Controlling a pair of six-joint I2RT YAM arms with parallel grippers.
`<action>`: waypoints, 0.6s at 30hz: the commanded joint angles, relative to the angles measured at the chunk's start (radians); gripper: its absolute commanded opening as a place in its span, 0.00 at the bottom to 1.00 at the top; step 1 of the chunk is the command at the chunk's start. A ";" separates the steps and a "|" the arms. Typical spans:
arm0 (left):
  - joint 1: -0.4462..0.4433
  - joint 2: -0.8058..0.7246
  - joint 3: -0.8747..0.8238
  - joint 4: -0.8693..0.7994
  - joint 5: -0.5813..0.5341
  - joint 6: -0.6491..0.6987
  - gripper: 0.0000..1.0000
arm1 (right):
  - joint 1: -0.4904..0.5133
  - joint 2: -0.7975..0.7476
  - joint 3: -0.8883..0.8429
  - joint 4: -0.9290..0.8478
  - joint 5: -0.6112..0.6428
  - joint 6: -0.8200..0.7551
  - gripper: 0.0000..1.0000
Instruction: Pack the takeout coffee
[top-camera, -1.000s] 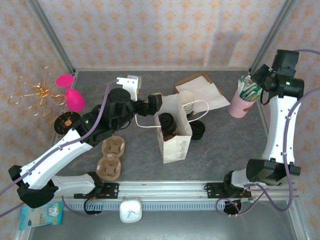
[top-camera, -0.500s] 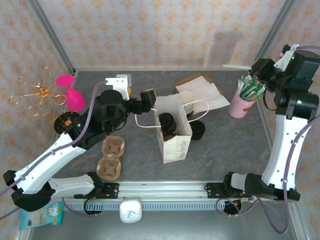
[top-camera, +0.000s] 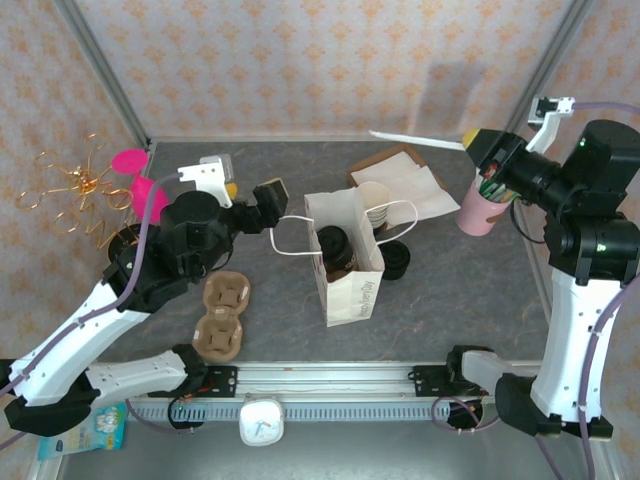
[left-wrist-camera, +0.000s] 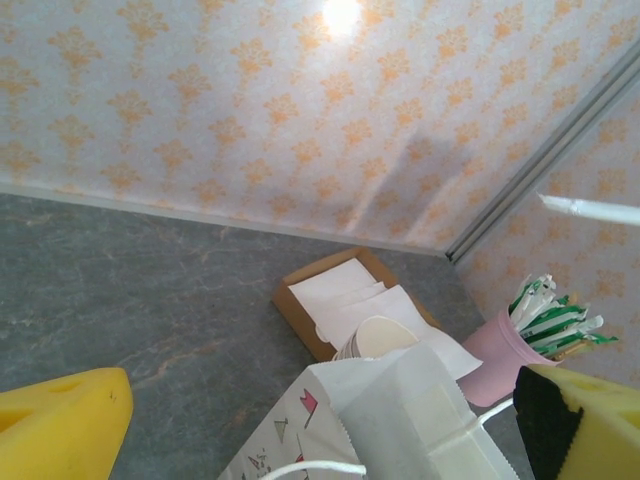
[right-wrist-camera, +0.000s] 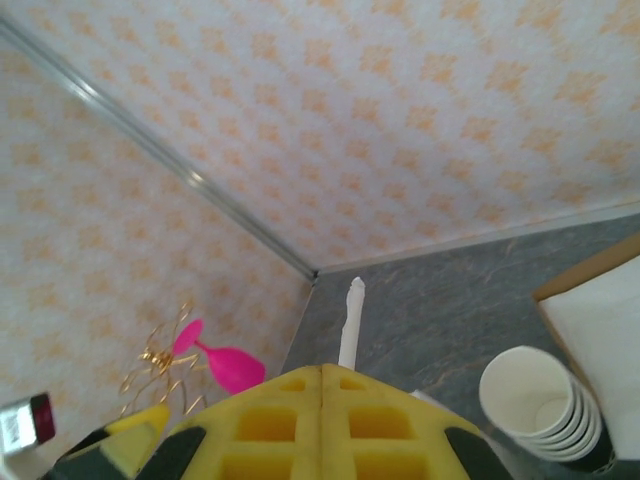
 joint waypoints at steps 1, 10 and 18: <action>0.005 -0.025 -0.017 -0.076 -0.034 -0.044 0.99 | 0.035 -0.034 -0.028 -0.050 -0.054 -0.002 0.00; 0.005 -0.019 -0.018 -0.129 -0.021 -0.056 0.99 | 0.048 -0.063 0.045 -0.304 -0.047 -0.042 0.00; 0.006 -0.012 -0.033 -0.136 -0.022 -0.056 0.99 | 0.048 -0.125 -0.065 -0.366 -0.071 -0.056 0.00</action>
